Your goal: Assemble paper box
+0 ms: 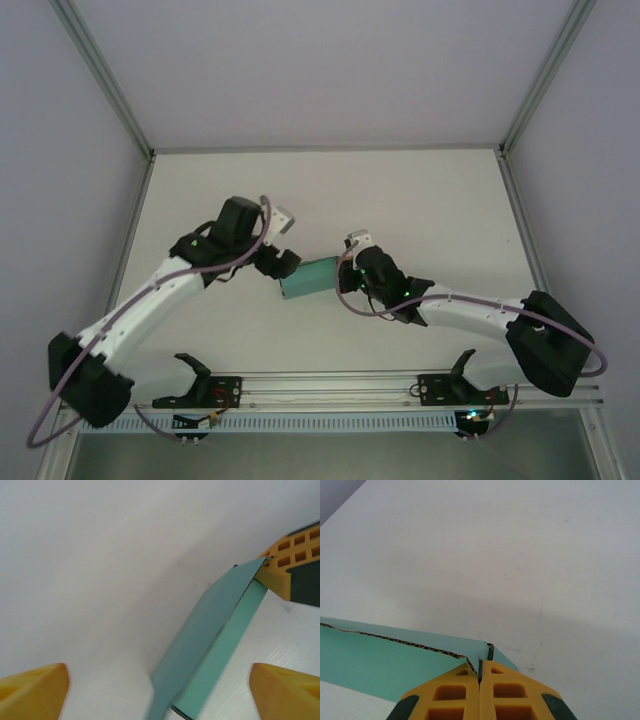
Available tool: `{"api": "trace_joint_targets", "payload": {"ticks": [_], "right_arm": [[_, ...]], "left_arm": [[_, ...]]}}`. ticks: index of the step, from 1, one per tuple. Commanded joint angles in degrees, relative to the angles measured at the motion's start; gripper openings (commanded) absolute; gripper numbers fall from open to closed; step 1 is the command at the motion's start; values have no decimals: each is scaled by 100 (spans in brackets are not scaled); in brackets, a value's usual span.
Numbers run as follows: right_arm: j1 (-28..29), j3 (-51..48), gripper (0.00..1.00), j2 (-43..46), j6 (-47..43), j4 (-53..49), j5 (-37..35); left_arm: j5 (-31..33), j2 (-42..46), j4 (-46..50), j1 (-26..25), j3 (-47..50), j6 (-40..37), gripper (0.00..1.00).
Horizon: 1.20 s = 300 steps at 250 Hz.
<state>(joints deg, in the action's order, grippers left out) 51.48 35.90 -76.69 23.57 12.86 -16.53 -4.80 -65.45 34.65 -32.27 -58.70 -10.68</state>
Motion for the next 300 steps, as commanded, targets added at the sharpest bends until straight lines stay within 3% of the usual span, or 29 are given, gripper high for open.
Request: {"api": "trace_joint_targets", "payload": {"ticks": [1, 60, 118, 164, 191, 207, 300], "right_arm": [[97, -20, 0, -302, 191, -1453, 195], [84, 177, 0, -422, 183, -1701, 314], [102, 257, 0, -434, 160, -1740, 369], [103, 249, 0, -412, 217, -1825, 344], [99, 234, 0, -410, 244, -1832, 327], [105, 235, 0, -433, 222, -1832, 344], [103, 304, 0, -437, 130, -1936, 337]], "left_arm": [[505, 464, 381, -15, 424, 1272, 68], [237, 601, 182, -82, 869, 1232, 38], [409, 32, 13, -76, 758, 863, 36], [411, -237, 12, -74, 641, 799, 24], [364, 37, 4, -75, 698, 888, 24], [365, 157, -32, -69, 728, 997, 30], [272, -185, 249, -70, 526, 894, 29]]}}
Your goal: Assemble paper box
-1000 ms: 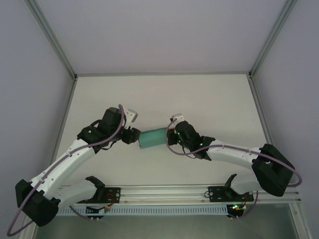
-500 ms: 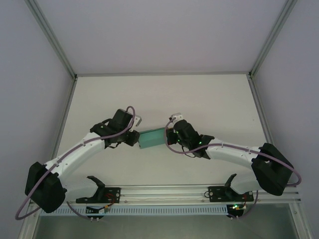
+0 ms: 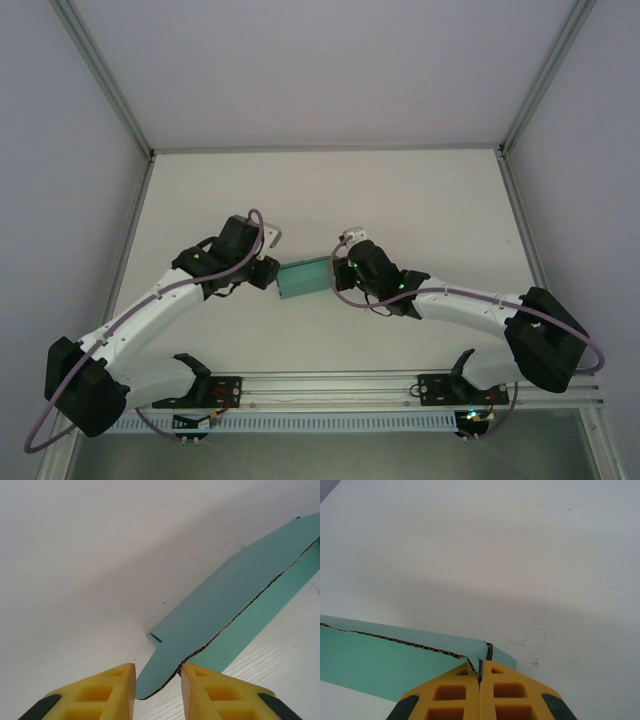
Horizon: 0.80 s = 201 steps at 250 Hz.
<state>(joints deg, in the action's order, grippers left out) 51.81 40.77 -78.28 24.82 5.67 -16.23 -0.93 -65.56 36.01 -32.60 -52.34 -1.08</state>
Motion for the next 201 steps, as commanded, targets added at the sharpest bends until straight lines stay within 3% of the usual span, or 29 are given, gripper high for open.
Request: {"api": "trace_joint_targets", "payload": {"ticks": [1, 28, 49, 77, 103, 143, 179, 201], "right_arm": [[68, -175, 0, -281, 5, -1217, 306], [70, -150, 0, -270, -34, -1235, 306], [70, -149, 0, -258, -13, -1235, 322], [78, -146, 0, -245, 18, -1226, 395], [79, -157, 0, -227, 41, -1252, 419], [83, -131, 0, -206, 219, -1367, 357], [162, -166, 0, -101, 413, -1332, 272], [191, -157, 0, -41, 478, -1384, 195]], "left_arm": [[-112, -184, 111, -37, -110, -66, 29], [-1, -432, 165, -36, -176, -74, 25], [-83, -475, 122, -37, -194, -63, 8], [-149, -407, 20, -48, -244, 95, 0], [-78, -351, 7, -53, -266, 443, 0], [97, -361, 285, -76, -310, 1752, 0], [792, -196, 306, -218, -134, 3050, 0], [823, -158, 168, -420, 0, 3276, 0]]}}
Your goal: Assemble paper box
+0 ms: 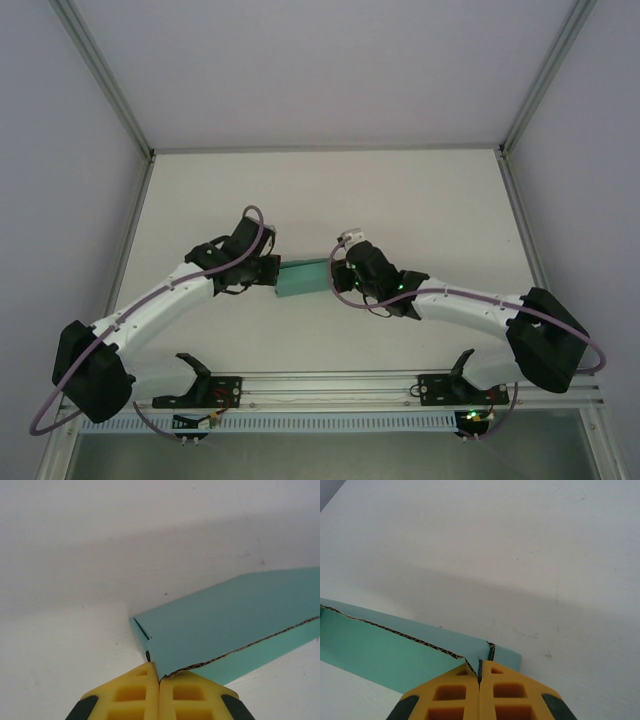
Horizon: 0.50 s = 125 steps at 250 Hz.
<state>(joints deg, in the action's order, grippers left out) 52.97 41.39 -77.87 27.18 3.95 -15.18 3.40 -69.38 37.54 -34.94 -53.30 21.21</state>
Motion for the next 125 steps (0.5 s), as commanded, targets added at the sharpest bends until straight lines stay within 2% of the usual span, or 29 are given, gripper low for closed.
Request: {"api": "trace_joint_targets", "payload": {"ticks": [1, 20, 39, 64, 81, 125], "right_arm": [[79, -219, 0, -85, 239, -1212, 92], [92, -228, 0, -62, 225, -1208, 34], [108, -201, 0, -47, 225, -1259, -14], [130, -234, 0, 15, 247, -1239, -108], [140, -252, 0, 50, 288, -1226, -152], [170, -201, 0, -44, 314, -1300, -198]], "left_arm": [[390, 224, 7, -196, 98, 1040, 0], [989, 174, -66, -522, 192, 954, 0], [1213, 13, 15, -609, 266, 1028, 0], [1285, -148, -159, -721, 519, 1189, 0], [1119, -179, -459, -774, 773, 1228, 0], [1047, 105, -853, -844, 1372, 1525, 0]]}}
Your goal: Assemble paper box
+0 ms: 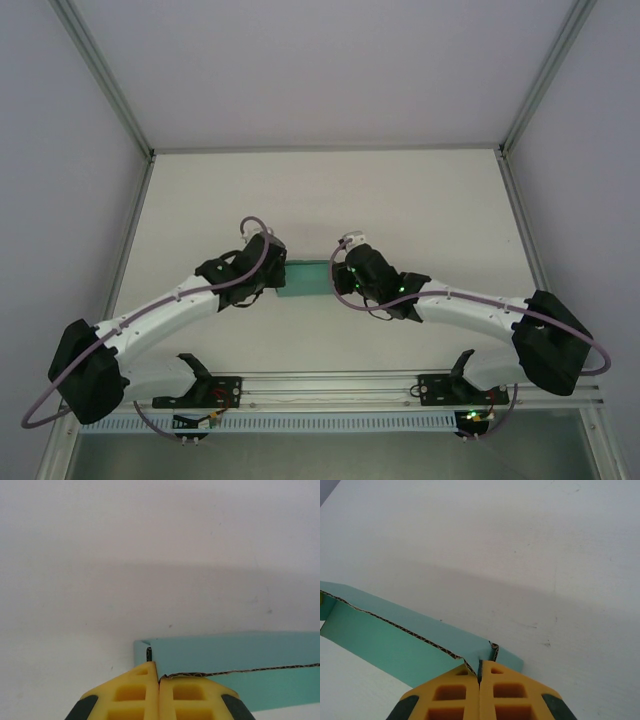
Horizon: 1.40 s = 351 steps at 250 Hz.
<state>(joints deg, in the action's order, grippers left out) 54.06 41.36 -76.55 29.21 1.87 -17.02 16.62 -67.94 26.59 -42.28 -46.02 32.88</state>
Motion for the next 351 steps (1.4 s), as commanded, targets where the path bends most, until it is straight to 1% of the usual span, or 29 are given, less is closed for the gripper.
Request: {"api": "trace_joint_targets", "payload": {"ticks": [1, 29, 62, 103, 134, 151, 167, 176, 189, 204, 226, 243, 271, 292, 309, 334, 351], "right_arm": [[60, -199, 0, -175, 111, -1097, -22], [63, -178, 0, -168, 89, -1096, -53], [64, -240, 0, -202, 118, -1018, -73], [65, -402, 0, -220, 103, -742, 32], [62, -288, 0, -167, 57, -921, -90], [66, -177, 4, -101, 41, -1025, -167], [67, -145, 6, 14, 24, -969, -126], [61, -131, 9, 82, -2, -922, -105], [64, -73, 16, 138, 8, -915, -182], [69, 30, 19, 152, -71, -956, -249], [68, 240, 27, 180, -175, -1016, -229], [67, 390, 38, 230, -189, -1044, -196], [61, 547, 49, 365, -231, -1049, -84], [55, 629, 61, 494, -275, -1009, 6], [64, 696, 62, 590, -293, -1026, -123], [30, 754, 63, 582, -241, -1069, -972], [-54, 856, 63, 490, -199, -1156, -1261]], "left_arm": [[-274, -28, 237, -107, 655, 363, 0], [-376, 102, 345, -153, 878, 394, 0], [-269, -277, 704, -273, 825, 510, 0], [-112, -669, 520, -595, 871, 523, 0], [-45, -689, 484, -685, 884, 507, 0], [10, -635, 472, -697, 859, 493, 0], [42, -591, 461, -694, 853, 477, 0], [45, -579, 436, -694, 858, 474, 0], [34, -563, 429, -702, 840, 428, 0], [50, -576, 454, -702, 808, 409, 0], [17, -564, 433, -705, 806, 360, 0], [16, -531, 468, -706, 785, 340, 0], [89, -399, 498, -713, 764, 261, 0], [142, -353, 557, -711, 680, 188, 0], [161, -369, 594, -712, 621, 120, 0], [295, -395, 652, -711, 568, 38, 0], [325, -404, 660, -722, 540, 2, 0]]}}
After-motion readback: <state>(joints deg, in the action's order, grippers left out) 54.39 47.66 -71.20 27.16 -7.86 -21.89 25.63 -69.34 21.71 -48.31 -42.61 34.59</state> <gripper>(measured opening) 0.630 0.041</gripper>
